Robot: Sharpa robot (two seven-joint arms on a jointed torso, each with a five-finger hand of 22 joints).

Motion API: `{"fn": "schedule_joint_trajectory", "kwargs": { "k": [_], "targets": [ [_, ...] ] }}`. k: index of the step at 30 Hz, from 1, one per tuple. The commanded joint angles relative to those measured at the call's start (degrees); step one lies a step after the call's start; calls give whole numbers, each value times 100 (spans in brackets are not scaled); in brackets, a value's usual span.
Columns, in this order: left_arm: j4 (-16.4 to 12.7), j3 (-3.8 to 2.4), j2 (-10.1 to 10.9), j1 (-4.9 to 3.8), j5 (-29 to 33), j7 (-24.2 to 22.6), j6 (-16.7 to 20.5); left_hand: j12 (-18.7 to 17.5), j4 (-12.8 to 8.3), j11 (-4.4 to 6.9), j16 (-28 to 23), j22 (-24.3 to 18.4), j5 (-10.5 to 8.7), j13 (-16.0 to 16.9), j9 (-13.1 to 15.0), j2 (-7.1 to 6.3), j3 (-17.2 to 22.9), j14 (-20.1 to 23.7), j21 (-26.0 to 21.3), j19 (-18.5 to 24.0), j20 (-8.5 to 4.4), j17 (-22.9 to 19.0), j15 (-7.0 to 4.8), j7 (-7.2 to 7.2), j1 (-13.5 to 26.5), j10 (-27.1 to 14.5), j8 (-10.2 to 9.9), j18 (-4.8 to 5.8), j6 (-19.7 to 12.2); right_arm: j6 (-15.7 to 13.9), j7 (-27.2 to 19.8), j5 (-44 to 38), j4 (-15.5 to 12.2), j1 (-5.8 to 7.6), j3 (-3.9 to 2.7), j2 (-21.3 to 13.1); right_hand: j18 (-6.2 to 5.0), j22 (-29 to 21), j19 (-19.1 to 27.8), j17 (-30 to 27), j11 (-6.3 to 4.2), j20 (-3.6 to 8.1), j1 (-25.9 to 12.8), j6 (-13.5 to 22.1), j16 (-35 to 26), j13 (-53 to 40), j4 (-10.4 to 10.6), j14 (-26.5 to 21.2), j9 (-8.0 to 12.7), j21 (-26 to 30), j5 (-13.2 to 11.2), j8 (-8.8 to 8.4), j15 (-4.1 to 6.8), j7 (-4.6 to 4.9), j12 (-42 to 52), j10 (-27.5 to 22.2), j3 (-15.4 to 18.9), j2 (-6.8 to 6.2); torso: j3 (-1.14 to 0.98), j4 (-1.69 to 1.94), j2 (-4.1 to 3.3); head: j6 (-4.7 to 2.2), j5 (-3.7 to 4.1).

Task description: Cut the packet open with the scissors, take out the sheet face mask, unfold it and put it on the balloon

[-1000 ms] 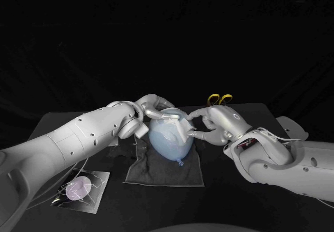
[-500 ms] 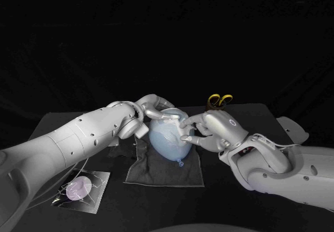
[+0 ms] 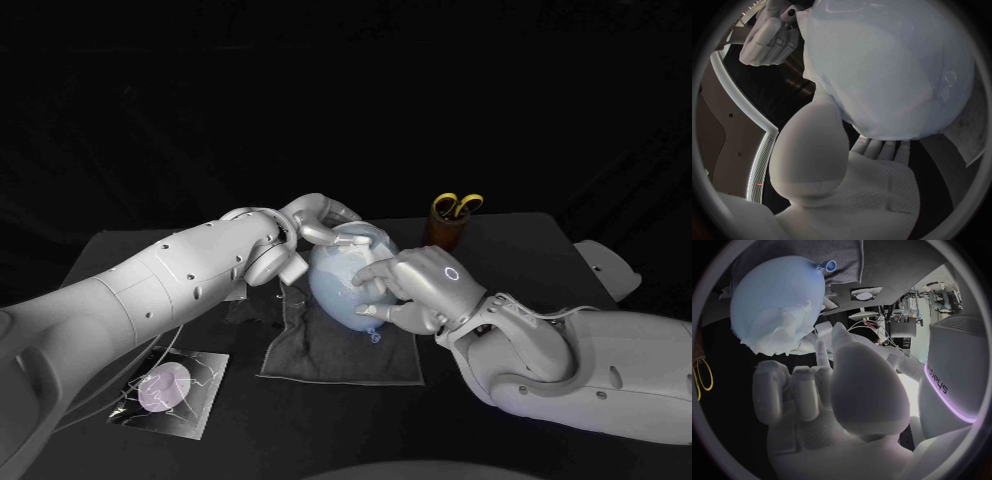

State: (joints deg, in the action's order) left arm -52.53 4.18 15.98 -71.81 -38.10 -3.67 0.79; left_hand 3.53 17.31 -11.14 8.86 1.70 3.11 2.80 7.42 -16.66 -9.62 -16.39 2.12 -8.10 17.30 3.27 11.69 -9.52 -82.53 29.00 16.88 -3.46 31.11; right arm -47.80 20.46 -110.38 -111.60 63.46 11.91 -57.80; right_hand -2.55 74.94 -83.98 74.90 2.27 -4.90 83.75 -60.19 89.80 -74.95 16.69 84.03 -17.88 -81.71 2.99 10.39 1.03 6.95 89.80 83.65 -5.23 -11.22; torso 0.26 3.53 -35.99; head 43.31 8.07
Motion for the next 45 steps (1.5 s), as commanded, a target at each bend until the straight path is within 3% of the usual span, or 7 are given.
{"fn": "schedule_joint_trajectory", "kwargs": {
  "k": [1,6,16,30,38,44,45],
  "targets": [
    [-10,8,-6,9,-10,49,-94,-34,4,2,-30,-9,16,7,5,-3,24,17,-17,16,-27,2,-28,-337,-39,53,-21,15,38,272,613,-544,39,-16,-2,38,54,1004,-151,1510,22,11,-48,11,20,-1505,4,597,10,-12,-17,-18,23,8,20,635,58,0,3,0,-1,3,6],
    [-13,8,0,9,-3,50,-108,-34,4,2,-30,-9,16,7,5,-3,24,17,-17,16,-27,2,-28,-337,-39,53,-21,15,38,197,920,-758,87,-28,-3,67,58,1015,-161,1510,22,9,-63,-2,20,-1505,6,597,9,-29,-17,-13,22,7,20,635,75,9,-1,-3,0,17,1],
    [-14,8,3,9,33,53,-120,-36,4,-4,-39,-10,16,9,9,4,35,25,-18,19,-28,1,-33,-341,-43,69,-17,14,48,-5,978,-853,150,-33,-4,109,61,1023,-168,1510,21,8,-76,-14,20,-1505,6,597,8,-40,-15,-9,22,4,20,635,89,26,-1,-2,2,31,5],
    [-23,8,1,9,38,56,-136,-36,4,-11,-42,-10,15,9,13,9,39,26,-17,16,-28,1,-36,-347,-46,77,-12,13,59,287,1200,-1018,334,-41,-5,277,58,1021,-163,1510,-4,13,-18,-109,20,-1505,-9,597,-7,-28,-19,42,38,-27,20,635,101,84,0,0,-1,47,1],
    [-23,8,-1,9,44,54,-141,-36,4,-11,-42,-10,15,9,13,9,39,26,-17,16,-28,1,-36,-347,-46,77,-12,13,59,391,1283,-1116,364,-45,-5,312,63,1045,-178,1510,-83,68,425,-275,20,-1505,-49,597,-19,-49,-17,130,108,-113,20,635,-364,322,0,0,6,47,8],
    [-26,8,-1,9,53,53,-141,-36,4,-11,-42,-10,15,9,13,9,39,26,-17,16,-28,1,-36,-347,-46,77,-12,13,59,407,1275,-1137,358,-48,-5,322,68,1067,-192,1510,-167,135,698,-407,20,-1505,-88,597,-48,-70,-15,233,183,-210,20,635,-968,695,0,-3,1,48,13],
    [-26,8,-1,9,54,54,-141,-36,4,-11,-42,-10,15,9,13,9,39,26,-17,16,-28,1,-36,-347,-46,77,-12,13,59,409,1269,-1138,355,-49,-5,322,68,1066,-190,1510,-171,141,695,-401,20,-1505,-88,597,-53,-66,-16,239,187,-211,20,635,-1009,710,0,-4,1,51,13]
  ]
}}
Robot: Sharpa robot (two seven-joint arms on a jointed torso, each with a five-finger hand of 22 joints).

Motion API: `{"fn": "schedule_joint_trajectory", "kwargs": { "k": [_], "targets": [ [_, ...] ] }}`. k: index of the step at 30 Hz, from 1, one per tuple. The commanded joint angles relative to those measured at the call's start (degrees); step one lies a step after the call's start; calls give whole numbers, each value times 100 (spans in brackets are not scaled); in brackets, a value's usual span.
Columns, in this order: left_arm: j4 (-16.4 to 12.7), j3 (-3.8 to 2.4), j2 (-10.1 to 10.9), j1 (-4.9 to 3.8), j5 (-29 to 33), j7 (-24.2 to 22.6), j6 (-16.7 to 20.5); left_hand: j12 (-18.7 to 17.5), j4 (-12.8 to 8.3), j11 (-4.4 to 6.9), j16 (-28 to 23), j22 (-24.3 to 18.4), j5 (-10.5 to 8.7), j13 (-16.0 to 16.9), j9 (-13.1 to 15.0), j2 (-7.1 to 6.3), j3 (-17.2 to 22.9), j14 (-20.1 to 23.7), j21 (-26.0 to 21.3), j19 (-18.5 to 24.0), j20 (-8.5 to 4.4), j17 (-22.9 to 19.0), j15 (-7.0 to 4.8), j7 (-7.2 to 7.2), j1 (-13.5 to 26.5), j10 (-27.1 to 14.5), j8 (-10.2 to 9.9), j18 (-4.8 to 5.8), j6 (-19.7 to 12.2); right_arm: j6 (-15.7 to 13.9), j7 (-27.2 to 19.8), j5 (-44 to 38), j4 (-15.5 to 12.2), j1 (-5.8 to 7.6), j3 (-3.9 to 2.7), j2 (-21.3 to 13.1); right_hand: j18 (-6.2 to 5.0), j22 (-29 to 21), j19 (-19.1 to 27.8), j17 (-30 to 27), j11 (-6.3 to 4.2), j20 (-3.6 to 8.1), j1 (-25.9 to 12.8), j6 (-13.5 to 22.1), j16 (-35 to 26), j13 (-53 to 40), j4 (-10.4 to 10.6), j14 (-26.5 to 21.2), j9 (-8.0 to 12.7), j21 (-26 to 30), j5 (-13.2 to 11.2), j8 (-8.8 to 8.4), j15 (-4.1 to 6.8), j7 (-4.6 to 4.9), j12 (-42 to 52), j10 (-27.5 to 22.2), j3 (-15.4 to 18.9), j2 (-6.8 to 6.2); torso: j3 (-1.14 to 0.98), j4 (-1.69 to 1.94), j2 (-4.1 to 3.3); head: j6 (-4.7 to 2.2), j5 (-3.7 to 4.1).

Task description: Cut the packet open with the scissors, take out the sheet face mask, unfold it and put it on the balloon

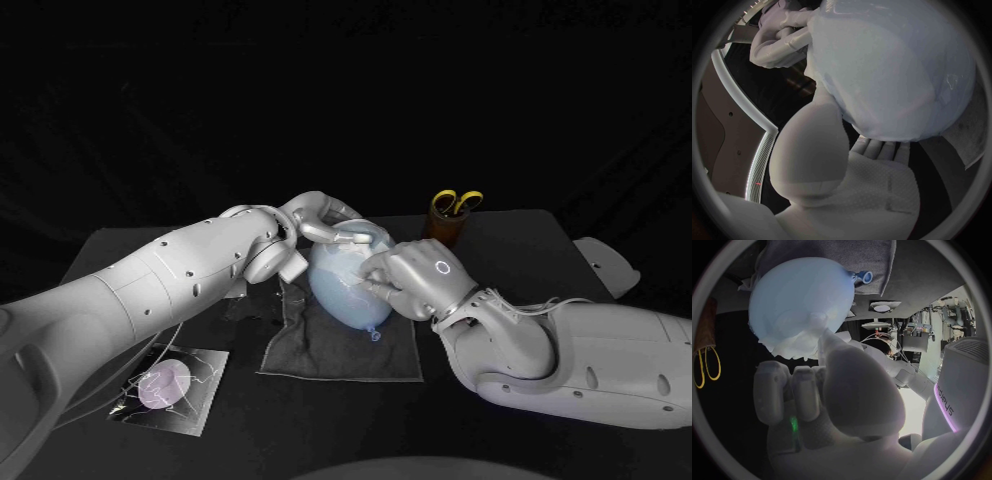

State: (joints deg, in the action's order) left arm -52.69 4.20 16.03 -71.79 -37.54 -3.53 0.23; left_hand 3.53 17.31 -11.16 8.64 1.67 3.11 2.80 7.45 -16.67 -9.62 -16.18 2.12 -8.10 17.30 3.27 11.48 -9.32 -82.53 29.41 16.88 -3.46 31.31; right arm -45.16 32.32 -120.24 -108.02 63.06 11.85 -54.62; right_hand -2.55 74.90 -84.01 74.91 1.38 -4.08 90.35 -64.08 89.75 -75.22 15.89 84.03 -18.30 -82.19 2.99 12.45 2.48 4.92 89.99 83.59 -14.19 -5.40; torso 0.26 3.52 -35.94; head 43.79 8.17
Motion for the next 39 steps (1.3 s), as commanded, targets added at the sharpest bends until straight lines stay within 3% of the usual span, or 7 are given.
{"fn": "schedule_joint_trajectory", "kwargs": {
  "k": [1,3,5,13,18,28,39],
  "targets": [
    [-11,7,-5,7,-1,40,-85,-36,4,-10,-20,-7,15,10,10,10,39,5,-17,16,-28,1,-15,-367,-46,36,-12,13,39,144,77,-153,-5,-9,1,4,70,1076,-193,1509,-84,70,33,13,25,-1478,-8,597,-21,-26,-15,44,50,-9,1,641,-217,180,0,-2,-3,4,3],
    [-12,7,-4,7,0,39,-86,-36,4,-10,-20,-7,15,10,10,10,39,5,-17,16,-28,1,-15,-367,-46,36,-12,13,39,141,63,-155,-11,-10,1,4,72,1083,-196,1509,-80,81,43,60,25,-1478,-28,597,-45,-31,-15,70,55,2,1,641,-458,263,-1,-1,-4,3,1],
    [-13,7,-3,7,0,39,-85,-36,4,-10,-20,-7,15,10,10,10,39,5,-17,16,-28,1,-15,-367,-46,36,-12,13,39,137,51,-156,-16,-10,1,4,73,1089,-198,1509,-75,83,-10,78,25,-1478,-40,597,-77,-33,-16,113,51,6,1,641,-642,227,-1,-1,-4,3,4],
    [-11,7,1,7,1,40,-86,-39,3,-18,-26,-8,15,10,13,22,56,4,-18,17,-29,1,-14,-377,-52,52,-12,12,44,53,-57,-157,-46,-11,1,7,84,1134,-226,1509,-112,111,-418,105,25,-1478,-204,597,-283,-73,-17,427,87,-41,1,641,-1493,-72,-1,-1,-2,9,-6],
    [-14,7,7,7,-3,41,-88,-39,3,-18,-26,-8,15,10,13,22,56,4,-18,17,-29,1,-14,-377,-52,52,-12,12,44,-57,-124,-158,-67,-12,0,13,88,1151,-236,1509,-139,125,-595,100,25,-1478,-300,597,-375,-86,-18,580,100,-70,1,641,-1746,-171,0,-1,-3,3,-9],
    [-20,7,15,7,-3,46,-92,-42,3,-23,-29,-8,14,10,15,27,65,4,-18,16,-29,2,-10,-381,-57,50,-11,11,47,-229,-364,-60,-262,-18,-1,69,98,1176,-258,1509,-166,138,-733,77,25,-1478,-358,597,-453,-123,-19,717,117,-102,1,641,-1889,-238,0,-3,-2,-1,-25],
    [-20,7,6,7,-3,54,-99,-44,3,-25,-32,-9,14,9,15,25,64,6,-19,18,-30,1,-10,-383,-59,52,-13,11,45,147,-454,93,-202,-37,-1,275,92,1168,-248,1509,-176,144,-777,81,25,-1478,-373,597,-478,-101,-19,758,123,-114,1,641,-1928,-261,1,2,-3,3,-18]
  ]
}}
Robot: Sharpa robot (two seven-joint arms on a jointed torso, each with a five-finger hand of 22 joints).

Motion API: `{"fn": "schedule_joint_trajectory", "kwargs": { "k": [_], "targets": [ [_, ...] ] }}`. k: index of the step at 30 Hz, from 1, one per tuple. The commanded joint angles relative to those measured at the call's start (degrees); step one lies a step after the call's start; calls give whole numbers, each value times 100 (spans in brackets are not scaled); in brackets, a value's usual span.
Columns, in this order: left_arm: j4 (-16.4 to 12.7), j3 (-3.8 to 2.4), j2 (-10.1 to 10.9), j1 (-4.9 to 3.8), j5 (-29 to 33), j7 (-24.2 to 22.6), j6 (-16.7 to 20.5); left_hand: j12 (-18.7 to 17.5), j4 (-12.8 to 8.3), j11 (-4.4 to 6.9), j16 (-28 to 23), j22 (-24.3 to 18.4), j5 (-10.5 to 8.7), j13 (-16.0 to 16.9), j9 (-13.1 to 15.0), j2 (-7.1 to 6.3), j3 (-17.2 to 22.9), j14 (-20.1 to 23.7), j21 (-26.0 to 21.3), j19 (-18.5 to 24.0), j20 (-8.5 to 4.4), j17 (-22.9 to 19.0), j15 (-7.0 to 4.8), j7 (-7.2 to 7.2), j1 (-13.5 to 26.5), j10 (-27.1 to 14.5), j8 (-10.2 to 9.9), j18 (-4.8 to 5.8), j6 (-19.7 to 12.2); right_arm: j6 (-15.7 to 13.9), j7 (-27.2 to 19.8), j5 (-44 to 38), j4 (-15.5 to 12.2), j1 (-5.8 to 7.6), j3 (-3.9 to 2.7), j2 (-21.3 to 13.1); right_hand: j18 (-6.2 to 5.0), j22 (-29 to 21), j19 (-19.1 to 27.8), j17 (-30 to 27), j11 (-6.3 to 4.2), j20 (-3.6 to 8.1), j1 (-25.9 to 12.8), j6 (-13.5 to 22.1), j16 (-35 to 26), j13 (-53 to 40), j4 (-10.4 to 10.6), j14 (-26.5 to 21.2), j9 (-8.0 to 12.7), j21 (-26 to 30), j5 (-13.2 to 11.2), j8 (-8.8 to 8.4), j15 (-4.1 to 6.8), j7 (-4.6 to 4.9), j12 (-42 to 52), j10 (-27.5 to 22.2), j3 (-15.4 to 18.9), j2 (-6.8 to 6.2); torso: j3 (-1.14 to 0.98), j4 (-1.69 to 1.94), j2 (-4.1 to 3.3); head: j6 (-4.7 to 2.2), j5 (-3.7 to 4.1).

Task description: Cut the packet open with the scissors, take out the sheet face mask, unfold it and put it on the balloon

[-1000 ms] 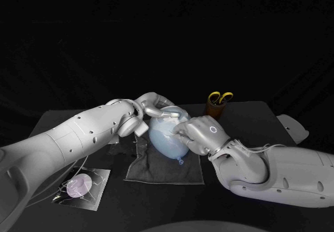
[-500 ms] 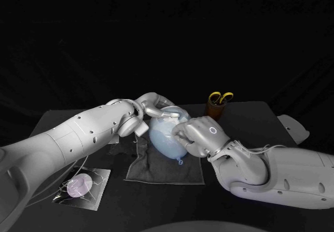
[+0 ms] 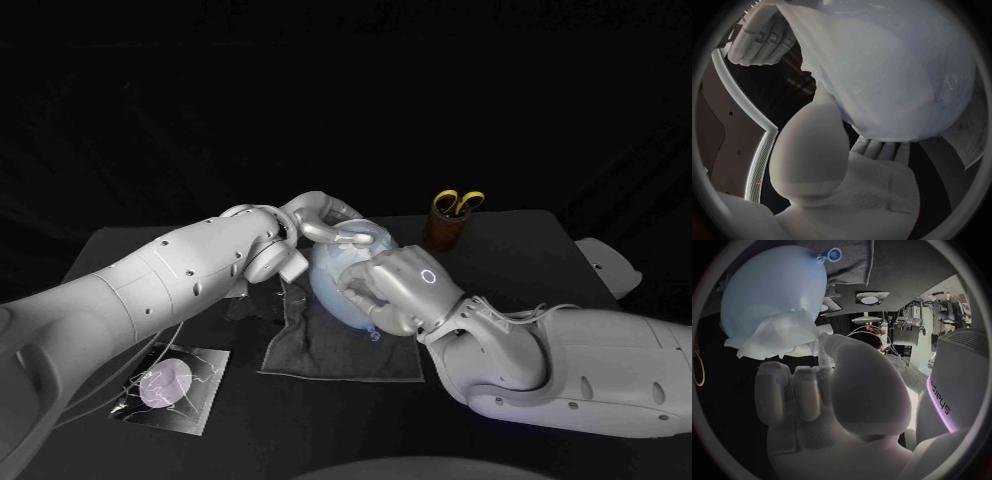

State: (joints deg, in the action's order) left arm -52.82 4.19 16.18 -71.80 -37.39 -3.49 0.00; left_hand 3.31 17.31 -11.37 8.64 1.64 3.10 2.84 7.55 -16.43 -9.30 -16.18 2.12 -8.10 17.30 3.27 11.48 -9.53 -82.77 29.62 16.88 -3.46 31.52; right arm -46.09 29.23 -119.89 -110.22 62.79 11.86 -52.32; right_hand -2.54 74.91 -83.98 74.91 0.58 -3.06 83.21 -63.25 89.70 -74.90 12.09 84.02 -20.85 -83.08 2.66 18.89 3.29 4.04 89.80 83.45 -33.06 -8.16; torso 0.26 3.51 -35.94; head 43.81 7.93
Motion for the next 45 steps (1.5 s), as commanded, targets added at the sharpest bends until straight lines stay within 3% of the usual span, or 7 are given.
{"fn": "schedule_joint_trajectory", "kwargs": {
  "k": [1,14,34,37,39,42,45],
  "targets": [
    [-7,8,-9,8,-18,51,-76,-22,4,-3,-32,-5,14,5,5,1,32,6,-19,18,-30,1,-10,-363,-35,31,-13,11,25,289,-148,75,29,-12,-2,64,92,1167,-250,1509,-96,42,-63,-2,30,-1510,7,598,-223,-13,14,114,42,-26,20,655,-41,14,1,2,-4,2,7],
    [0,8,-26,8,-18,56,-78,-22,4,-3,-32,-5,14,5,5,1,32,6,-19,18,-30,1,-10,-363,-35,31,-13,11,25,603,-107,190,131,-172,-1,381,86,1156,-238,1509,-99,44,-74,6,30,-1510,-2,598,-232,11,14,127,44,-29,20,655,-64,16,1,3,3,10,14],
    [-18,9,-33,7,-19,68,-82,-26,4,-8,-38,-6,14,5,8,6,39,6,-20,17,-32,2,-10,-368,-41,36,-14,9,26,266,237,94,336,-248,-4,725,61,1104,-182,1509,-79,48,-214,131,30,-1510,-3,598,-256,125,11,146,42,-3,20,655,-88,-72,2,4,0,-4,18],
    [-21,9,-34,7,-19,70,-84,-26,4,-8,-38,-6,14,5,8,6,39,6,-20,17,-32,2,-10,-368,-41,36,-14,9,26,215,180,186,376,-248,-5,775,44,1058,-130,1509,95,-19,-858,645,30,-1510,361,598,-132,231,5,-145,-94,220,20,655,462,-577,1,-3,-3,-3,17],
    [-24,9,-36,7,-19,70,-84,-26,4,-8,-38,-6,14,5,8,6,39,6,-20,17,-32,2,-10,-368,-41,36,-14,9,26,218,147,228,393,-248,-5,807,46,1053,-123,1509,179,-73,-923,869,30,-1510,420,598,-60,248,16,-307,-167,307,20,655,721,-682,-1,-2,-3,-7,22],
    [-30,9,-38,7,-19,71,-84,-26,4,-8,-38,-6,14,5,8,6,39,6,-20,17,-32,2,-10,-368,-41,36,-14,9,26,261,118,275,414,-248,-5,850,30,1040,-107,1509,209,-162,-781,1120,30,-1510,454,598,56,294,15,-565,-211,324,20,655,1514,-608,0,3,0,-6,27],
    [-33,9,-42,7,-19,73,-84,-26,4,-8,-38,-6,14,5,8,6,39,6,-20,17,-32,2,-10,-368,-41,36,-14,9,26,338,104,313,437,-248,-6,898,23,1038,-101,1509,247,-214,-585,1282,30,-1510,467,598,149,323,19,-764,-246,359,20,655,2383,-399,2,-2,1,-10,33]
  ]
}}
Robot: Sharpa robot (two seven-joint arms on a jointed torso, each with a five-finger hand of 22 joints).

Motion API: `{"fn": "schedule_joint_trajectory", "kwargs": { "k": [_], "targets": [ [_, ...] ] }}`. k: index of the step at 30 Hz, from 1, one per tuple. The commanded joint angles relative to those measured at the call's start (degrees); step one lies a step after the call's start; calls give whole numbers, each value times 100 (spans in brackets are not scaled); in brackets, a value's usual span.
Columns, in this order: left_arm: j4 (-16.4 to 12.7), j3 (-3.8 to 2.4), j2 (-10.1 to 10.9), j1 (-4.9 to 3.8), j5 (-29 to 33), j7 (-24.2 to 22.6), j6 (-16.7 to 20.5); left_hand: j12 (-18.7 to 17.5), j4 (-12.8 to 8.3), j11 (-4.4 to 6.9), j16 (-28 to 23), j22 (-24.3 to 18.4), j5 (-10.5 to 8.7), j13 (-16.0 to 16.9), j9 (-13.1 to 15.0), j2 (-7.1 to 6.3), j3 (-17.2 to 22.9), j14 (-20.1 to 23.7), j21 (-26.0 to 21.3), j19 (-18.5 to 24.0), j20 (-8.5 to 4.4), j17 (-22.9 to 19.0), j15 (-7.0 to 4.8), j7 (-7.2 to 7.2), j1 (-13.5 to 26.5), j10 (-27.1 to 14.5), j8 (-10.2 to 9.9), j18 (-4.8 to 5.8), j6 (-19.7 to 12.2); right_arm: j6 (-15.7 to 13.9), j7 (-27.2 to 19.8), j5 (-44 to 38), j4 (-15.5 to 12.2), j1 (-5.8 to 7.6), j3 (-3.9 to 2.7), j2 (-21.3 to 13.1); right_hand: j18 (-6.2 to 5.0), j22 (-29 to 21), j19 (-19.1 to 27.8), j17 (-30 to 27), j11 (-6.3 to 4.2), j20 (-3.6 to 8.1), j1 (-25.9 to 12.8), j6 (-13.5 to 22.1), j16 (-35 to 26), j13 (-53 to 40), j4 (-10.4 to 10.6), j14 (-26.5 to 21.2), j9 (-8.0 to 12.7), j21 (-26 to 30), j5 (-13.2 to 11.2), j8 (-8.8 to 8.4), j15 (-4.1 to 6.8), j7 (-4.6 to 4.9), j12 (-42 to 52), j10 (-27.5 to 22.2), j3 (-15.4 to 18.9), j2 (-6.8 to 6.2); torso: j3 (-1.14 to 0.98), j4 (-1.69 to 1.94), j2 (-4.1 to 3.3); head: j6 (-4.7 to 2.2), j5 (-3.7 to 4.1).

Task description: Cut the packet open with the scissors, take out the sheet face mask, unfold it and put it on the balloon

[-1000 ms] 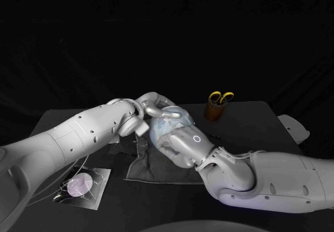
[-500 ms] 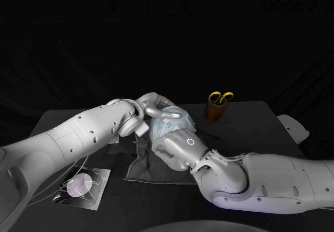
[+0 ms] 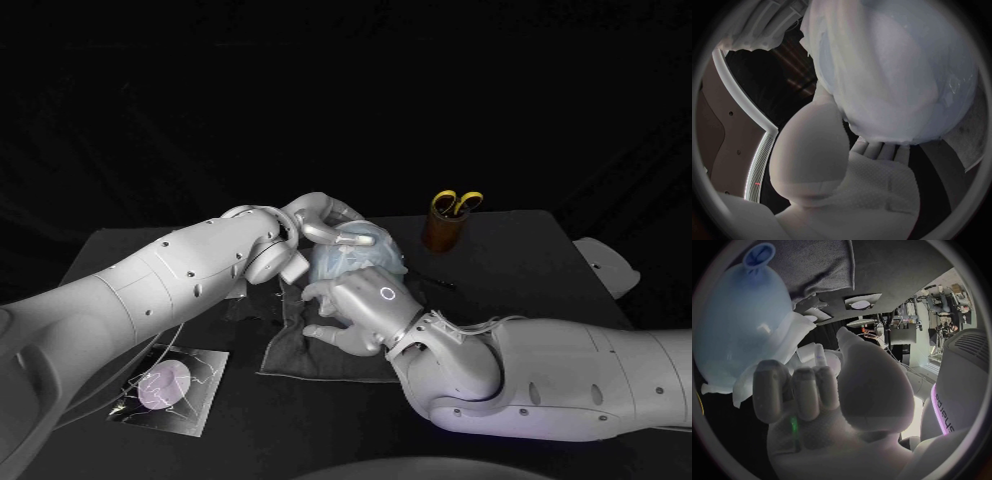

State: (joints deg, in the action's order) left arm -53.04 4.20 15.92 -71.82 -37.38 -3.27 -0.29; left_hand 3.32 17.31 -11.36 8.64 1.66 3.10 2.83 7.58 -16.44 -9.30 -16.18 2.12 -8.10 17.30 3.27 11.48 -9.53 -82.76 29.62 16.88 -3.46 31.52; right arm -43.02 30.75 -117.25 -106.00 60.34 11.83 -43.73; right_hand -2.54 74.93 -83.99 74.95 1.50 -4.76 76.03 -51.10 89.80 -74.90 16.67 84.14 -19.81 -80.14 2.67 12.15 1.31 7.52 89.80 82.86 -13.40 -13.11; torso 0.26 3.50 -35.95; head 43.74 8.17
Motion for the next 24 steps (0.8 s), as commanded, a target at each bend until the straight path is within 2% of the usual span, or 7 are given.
{"fn": "schedule_joint_trajectory", "kwargs": {
  "k": [1,4,7,14,17,19,24],
  "targets": [
    [-11,8,-17,9,-19,51,-55,-29,3,-11,-39,-8,14,6,6,7,41,3,-20,19,-32,2,-9,-371,-45,39,-15,8,27,52,-49,55,20,-3,-3,50,20,1033,-95,1505,164,-52,194,62,20,-1510,10,586,64,45,24,-126,-59,23,20,714,649,155,1,-2,1,-1,12],
    [-12,8,-23,9,-19,52,-55,-29,3,-11,-39,-8,14,6,6,7,41,3,-20,19,-32,2,-9,-371,-45,39,-15,8,27,129,-58,89,43,-3,-3,99,17,1032,-91,1505,174,-63,233,58,20,-1510,13,586,94,63,23,-177,-69,32,20,714,987,218,0,1,1,-1,17],
    [-11,8,-28,9,-19,51,-54,-29,3,-11,-39,-8,14,6,6,7,41,3,-20,19,-32,2,-9,-371,-45,39,-15,8,27,85,-96,113,43,-3,-3,118,18,1036,-95,1505,175,-65,258,39,20,-1510,13,586,100,59,17,-184,-71,36,20,714,1056,248,1,3,-1,-10,25],
    [-7,8,-17,9,-19,45,-44,-29,3,-13,-39,-8,14,6,6,6,41,1,-20,16,-33,3,-9,-372,-46,42,-17,7,24,-681,-562,280,-139,0,-10,-186,34,1078,-139,1505,180,-66,597,-306,20,-1510,-6,586,83,-10,16,-94,-72,47,20,714,852,483,4,-4,-2,-45,5],
    [-13,8,5,9,-11,30,-20,-29,3,-15,-36,-8,13,6,9,9,42,-8,-19,13,-33,5,-10,-374,-47,49,-12,6,34,-1047,-1253,680,-255,14,-13,-450,27,1066,-123,1505,189,-68,773,-405,20,-1510,-24,586,93,26,15,-87,-76,61,20,714,688,543,3,-3,2,-48,-10],
    [-37,8,41,9,39,11,17,-28,3,-16,-30,-7,13,8,10,11,46,-22,-18,8,-34,8,-10,-375,-49,62,-11,6,37,-1234,-2172,1300,-370,33,-13,-721,14,1042,-94,1505,195,-72,869,-445,20,-1510,-25,586,111,88,16,-102,-83,68,20,714,566,594,0,-1,5,-54,-30],
    [-202,6,173,9,159,-50,99,-21,3,-29,-22,-4,13,12,17,14,60,-45,-14,-5,-34,13,-3,-388,-56,108,0,2,60,-1370,-3721,2630,-590,63,-13,-1180,-67,886,88,1505,190,-77,1023,-548,20,-1416,-28,586,163,467,25,-139,-80,62,-179,617,369,599,-3,-20,7,-79,-54]
  ]
}}
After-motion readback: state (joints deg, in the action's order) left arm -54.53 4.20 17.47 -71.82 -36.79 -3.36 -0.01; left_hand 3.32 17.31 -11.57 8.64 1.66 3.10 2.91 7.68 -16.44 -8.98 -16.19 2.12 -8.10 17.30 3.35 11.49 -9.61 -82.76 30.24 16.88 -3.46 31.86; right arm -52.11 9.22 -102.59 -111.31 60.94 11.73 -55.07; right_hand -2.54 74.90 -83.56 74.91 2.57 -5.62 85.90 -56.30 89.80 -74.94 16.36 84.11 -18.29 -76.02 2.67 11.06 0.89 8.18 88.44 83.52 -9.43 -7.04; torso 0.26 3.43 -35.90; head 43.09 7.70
